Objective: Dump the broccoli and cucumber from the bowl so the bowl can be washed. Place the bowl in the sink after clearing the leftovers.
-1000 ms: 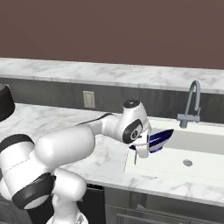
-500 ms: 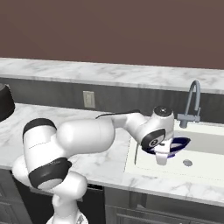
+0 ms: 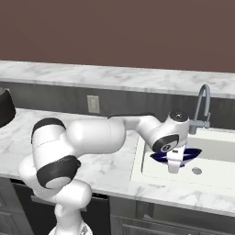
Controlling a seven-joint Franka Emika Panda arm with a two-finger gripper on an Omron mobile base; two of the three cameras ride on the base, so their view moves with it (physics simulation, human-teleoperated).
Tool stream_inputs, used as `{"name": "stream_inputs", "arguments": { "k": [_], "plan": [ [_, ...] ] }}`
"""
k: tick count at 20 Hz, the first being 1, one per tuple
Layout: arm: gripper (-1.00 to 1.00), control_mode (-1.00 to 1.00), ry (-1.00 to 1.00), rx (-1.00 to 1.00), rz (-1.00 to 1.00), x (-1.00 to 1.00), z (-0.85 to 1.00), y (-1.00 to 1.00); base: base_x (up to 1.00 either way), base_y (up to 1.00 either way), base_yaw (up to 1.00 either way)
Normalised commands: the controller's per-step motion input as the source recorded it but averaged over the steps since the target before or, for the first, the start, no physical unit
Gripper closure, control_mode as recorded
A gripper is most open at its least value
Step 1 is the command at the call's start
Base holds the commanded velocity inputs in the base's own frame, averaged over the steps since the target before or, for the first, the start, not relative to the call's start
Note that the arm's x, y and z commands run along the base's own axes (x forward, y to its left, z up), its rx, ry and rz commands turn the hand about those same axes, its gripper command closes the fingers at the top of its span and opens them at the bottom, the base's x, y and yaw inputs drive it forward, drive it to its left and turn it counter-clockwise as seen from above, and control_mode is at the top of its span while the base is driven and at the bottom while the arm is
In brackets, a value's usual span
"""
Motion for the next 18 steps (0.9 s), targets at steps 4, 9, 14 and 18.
{"name": "stream_inputs", "arguments": {
  "k": [4,9,14,18],
  "plan": [
    [1.00,-1.00,-0.01,0.06,0.00,0.01,-0.29,0.00,0.00,0.00,0.00],
    [1.00,-1.00,-0.04,0.06,0.00,0.10,-0.24,0.00,0.00,0.00,0.00],
    [1.00,-1.00,0.00,0.00,0.00,0.23,-0.09,0.00,0.00,0.00,0.00],
    [1.00,-1.00,0.00,0.00,0.00,0.20,-0.11,0.00,0.00,0.00,0.00]
  ]
}}
